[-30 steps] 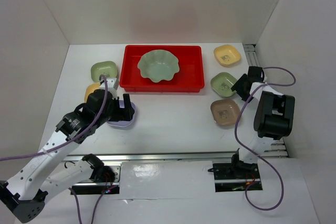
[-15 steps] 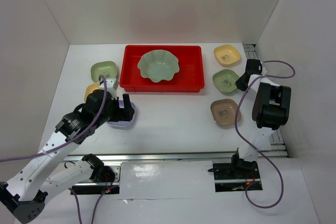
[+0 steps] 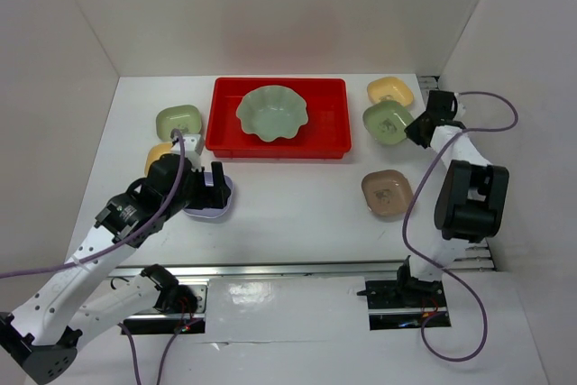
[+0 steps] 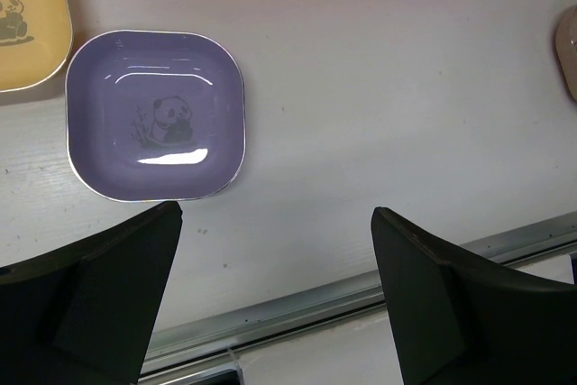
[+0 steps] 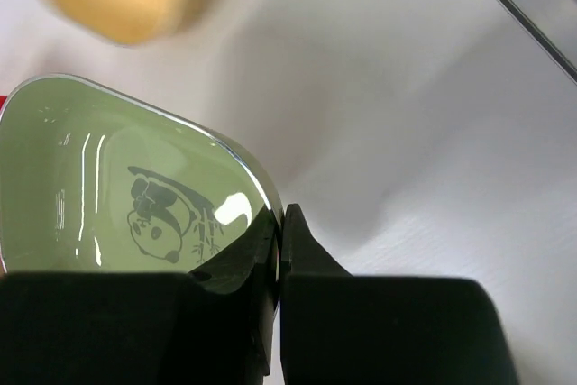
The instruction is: Place the plates into the plastic bin on the countertop
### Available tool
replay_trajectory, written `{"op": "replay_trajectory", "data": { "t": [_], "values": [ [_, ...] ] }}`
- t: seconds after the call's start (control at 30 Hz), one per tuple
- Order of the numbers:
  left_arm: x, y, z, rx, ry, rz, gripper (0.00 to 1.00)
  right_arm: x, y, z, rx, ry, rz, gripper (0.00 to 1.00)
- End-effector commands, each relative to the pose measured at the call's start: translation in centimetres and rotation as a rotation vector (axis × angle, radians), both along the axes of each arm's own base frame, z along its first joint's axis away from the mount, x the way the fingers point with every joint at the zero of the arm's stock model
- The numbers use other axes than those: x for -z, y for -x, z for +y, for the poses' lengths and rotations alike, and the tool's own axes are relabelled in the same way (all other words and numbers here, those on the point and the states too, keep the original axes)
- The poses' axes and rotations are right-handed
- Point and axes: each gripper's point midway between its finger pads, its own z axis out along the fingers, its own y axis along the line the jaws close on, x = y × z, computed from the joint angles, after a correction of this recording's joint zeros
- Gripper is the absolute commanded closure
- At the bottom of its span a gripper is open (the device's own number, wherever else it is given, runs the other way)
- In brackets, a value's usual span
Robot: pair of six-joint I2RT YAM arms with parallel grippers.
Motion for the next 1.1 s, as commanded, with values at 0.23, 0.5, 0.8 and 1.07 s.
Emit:
{"op": "replay_trajectory", "data": {
  "t": [0.23,0.5,0.8,1.07],
  "values": [
    [-0.2,-0.9,-0.3,-0.002,0.014,-0.019,0.0,-18.8,-6.3,9.3,-0.199,0.075,-0.442,1.0],
    [-0.3,-1.3,0.6,-0.051,0.011,-0.023,0.0,-20.0,-12.8,27.7,-0.757,0.025,-0.546,1.0],
    [0.2,-1.6,0.7,-0.061,0.001,-0.007,0.0,-12.5,-16.5,34.8,-0.962,0.092,-0.441,1.0],
    [0.4,-1.6,0.6,-0.053,0.001,0.003,0.0,-8.6,-15.2,36.1,-0.973,0.115,-0.368,0.9]
  ]
}}
